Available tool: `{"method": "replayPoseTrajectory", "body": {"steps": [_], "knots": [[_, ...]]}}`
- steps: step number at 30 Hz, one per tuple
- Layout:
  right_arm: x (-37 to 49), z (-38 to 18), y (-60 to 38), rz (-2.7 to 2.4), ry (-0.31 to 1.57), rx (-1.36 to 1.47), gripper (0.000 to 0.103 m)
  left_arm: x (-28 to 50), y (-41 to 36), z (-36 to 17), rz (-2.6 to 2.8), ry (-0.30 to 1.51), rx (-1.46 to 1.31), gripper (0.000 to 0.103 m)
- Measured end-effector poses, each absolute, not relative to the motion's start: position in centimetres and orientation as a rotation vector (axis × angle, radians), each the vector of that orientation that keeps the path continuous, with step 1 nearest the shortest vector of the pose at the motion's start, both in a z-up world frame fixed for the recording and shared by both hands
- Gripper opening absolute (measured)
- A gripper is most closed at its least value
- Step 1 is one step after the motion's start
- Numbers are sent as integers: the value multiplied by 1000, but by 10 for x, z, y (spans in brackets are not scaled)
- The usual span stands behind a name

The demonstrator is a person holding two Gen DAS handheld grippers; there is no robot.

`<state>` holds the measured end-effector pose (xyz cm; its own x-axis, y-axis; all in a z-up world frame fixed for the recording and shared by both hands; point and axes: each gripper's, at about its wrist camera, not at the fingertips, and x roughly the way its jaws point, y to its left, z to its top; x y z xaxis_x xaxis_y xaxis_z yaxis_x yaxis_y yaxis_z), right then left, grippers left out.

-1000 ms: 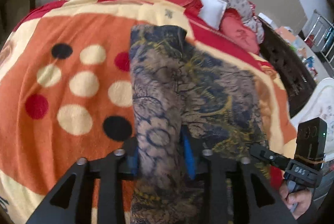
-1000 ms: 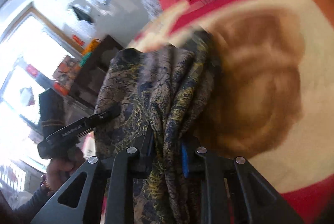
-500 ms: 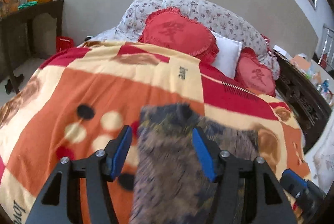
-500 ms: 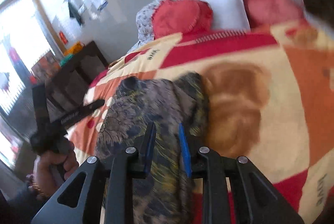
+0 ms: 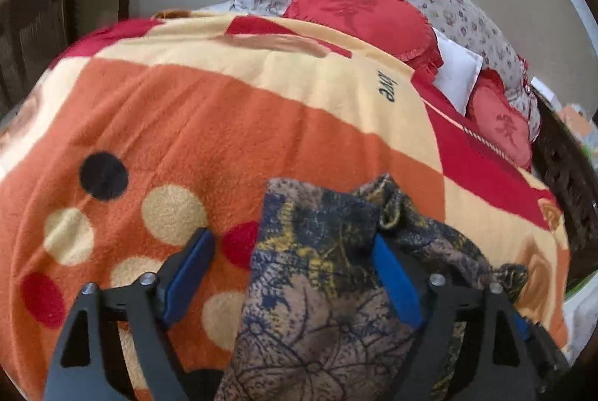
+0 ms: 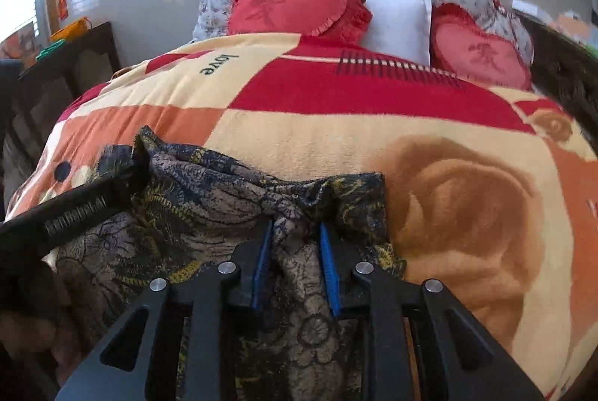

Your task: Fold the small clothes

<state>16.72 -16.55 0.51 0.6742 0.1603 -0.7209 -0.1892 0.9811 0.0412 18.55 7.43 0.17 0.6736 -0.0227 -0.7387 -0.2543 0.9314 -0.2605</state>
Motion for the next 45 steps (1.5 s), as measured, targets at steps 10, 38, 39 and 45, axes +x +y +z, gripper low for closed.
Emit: {"method": "replayPoseTrajectory", "body": {"steps": [10,38,39,45], "knots": [[97,66,-196,325,803,-3,30,58,59,74,-23,745,-201,68],[-37,32,-218,394,863,-122,34,-3,54,-19,101,874,-287,103],[-46,39,-225,386,848,-141,34,-3,59,-20,90,862,-304,103],[-84,64,-263,346,822,-144,34,-1,53,-21,116,887,-227,103]]}}
